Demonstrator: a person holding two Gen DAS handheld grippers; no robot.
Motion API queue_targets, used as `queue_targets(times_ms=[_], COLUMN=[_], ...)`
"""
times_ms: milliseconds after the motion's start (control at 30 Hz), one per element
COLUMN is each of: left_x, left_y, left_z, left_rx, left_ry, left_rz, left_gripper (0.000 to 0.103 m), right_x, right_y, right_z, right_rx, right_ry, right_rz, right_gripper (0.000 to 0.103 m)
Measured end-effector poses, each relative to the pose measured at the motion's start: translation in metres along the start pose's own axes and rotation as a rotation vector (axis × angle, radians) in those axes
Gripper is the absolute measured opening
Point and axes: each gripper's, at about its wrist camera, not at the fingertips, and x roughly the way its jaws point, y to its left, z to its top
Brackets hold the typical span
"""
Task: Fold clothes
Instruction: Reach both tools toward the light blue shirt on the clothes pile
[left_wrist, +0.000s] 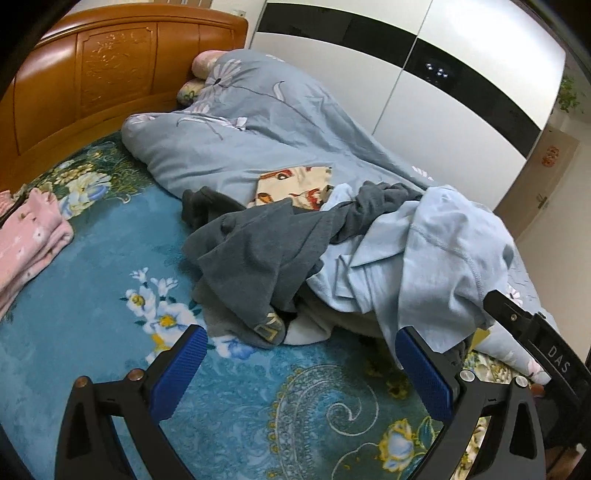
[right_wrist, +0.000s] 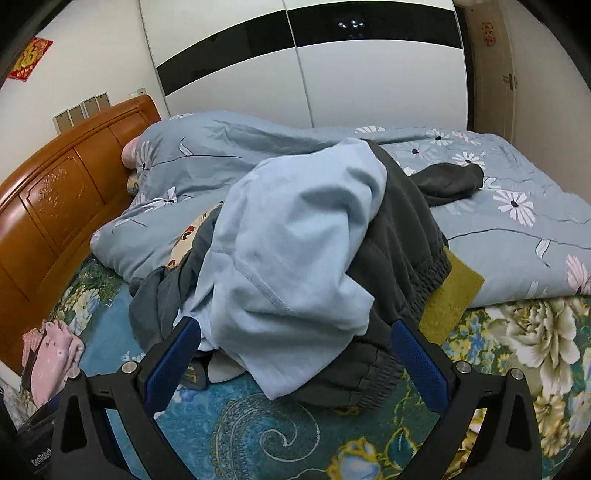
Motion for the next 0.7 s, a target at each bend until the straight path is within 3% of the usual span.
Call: queue_targets(times_ms=[333, 700], left_x=[-0.008, -0.019], left_y=[0.005, 0.011], left_z=[0.004, 0.006], left_rx=[-0.017, -0.022], left_ry=[-0.002, -0.03], left_rz=[-0.032, -0.058], left_gripper=[0.103, 0.103], right_x=[0.0, -0.002], right_y=[0.008, 0.031], right_z=[0.002, 0.014], right_rx=[-0.039, -0.125], right_ry=[0.052, 0.027], right_rz=[-0.029, -0.044], right_gripper=[0.103, 0.103])
